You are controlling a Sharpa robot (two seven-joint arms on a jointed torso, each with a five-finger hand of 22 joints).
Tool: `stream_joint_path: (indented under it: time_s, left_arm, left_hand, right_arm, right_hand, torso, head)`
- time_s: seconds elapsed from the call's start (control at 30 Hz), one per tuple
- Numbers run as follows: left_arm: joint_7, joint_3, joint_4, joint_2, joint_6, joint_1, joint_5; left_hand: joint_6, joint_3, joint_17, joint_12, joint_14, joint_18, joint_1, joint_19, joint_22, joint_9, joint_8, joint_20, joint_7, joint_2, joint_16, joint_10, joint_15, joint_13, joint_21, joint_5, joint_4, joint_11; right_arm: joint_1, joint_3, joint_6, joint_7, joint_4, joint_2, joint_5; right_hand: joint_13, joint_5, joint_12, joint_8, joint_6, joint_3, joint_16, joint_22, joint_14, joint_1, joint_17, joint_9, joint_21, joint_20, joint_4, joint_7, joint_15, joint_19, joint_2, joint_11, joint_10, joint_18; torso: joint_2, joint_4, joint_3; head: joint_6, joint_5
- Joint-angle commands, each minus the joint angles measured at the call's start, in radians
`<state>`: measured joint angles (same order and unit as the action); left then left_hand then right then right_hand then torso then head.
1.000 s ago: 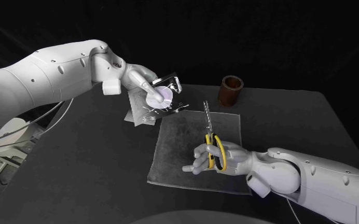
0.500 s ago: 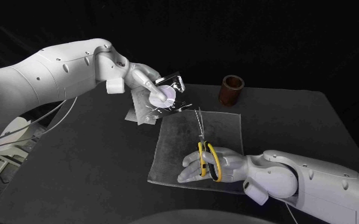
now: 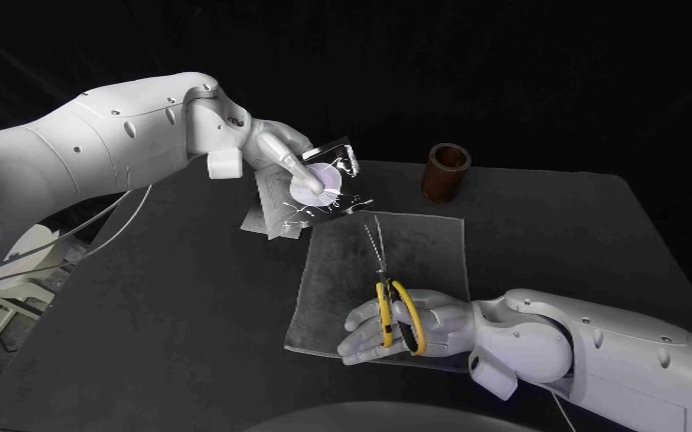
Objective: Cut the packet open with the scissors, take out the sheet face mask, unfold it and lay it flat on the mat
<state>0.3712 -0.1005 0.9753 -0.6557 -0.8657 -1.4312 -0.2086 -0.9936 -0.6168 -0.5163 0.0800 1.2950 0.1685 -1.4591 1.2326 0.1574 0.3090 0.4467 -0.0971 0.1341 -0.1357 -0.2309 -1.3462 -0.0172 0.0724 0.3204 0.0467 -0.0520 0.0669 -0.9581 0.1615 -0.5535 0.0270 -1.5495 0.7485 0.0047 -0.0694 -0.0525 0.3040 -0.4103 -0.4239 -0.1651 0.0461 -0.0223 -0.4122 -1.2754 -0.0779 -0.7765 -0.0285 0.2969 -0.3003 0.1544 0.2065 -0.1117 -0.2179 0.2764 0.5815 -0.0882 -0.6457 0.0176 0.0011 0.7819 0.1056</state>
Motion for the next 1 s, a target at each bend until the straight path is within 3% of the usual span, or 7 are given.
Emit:
stream_joint_path:
  time_s: [0.03,0.33,1.0]
  left_arm:
    - [-0.007,0.001,0.003,0.003,-0.006,-0.001,0.01]
    - [0.011,0.001,0.013,0.01,-0.026,-0.002,-0.01]
    - [0.031,-0.002,0.053,0.018,-0.056,-0.002,-0.047]
  left_hand:
    - [-0.007,0.002,-0.001,-0.002,0.003,0.011,0.004,-0.008,0.001,0.034,0.003,0.001,0.001,0.008,0.005,-0.006,0.006,0.001,0.005,0.004,0.006,0.0]
    - [-0.007,-0.001,-0.002,-0.002,0.003,0.011,0.005,-0.008,0.001,0.035,0.003,0.001,0.001,0.008,0.006,-0.007,0.006,0.001,0.006,0.004,0.008,0.0]
    - [-0.007,-0.001,-0.002,-0.002,0.003,0.011,0.005,-0.008,0.001,0.035,0.003,0.001,0.001,0.008,0.006,-0.007,0.006,0.001,0.006,0.004,0.008,0.0]
  right_arm:
    - [0.001,0.0,-0.022,-0.014,0.0,-0.001,-0.003]
    - [-0.004,-0.001,-0.007,-0.022,-0.008,0.004,-0.002]
    - [-0.059,-0.003,0.004,-0.024,0.002,0.007,-0.015]
  right_hand:
    - [-0.001,-0.002,0.006,-0.007,0.01,-0.005,0.003,0.002,0.078,0.004,0.0,-0.004,0.007,0.0,0.0,0.145,0.072,0.007,-0.005,0.0,-0.01,0.012]
    - [-0.005,-0.001,0.023,-0.029,0.015,0.011,0.014,0.001,0.072,0.007,-0.005,-0.014,0.006,0.0,0.001,0.145,0.071,0.004,0.009,-0.001,-0.013,0.012]
    - [-0.009,0.001,0.055,-0.063,0.018,0.049,0.038,0.0,0.061,0.002,-0.016,-0.022,0.005,-0.001,0.002,0.145,0.069,-0.001,0.035,-0.003,-0.013,0.01]
  torso:
    - [0.0,-0.0005,-0.0008]
    - [0.0,-0.0001,-0.0001]
    - [-0.001,-0.0013,0.0001]
  head:
    - [0.0,0.0]
    - [0.0,-0.001]
    - [-0.003,-0.005]
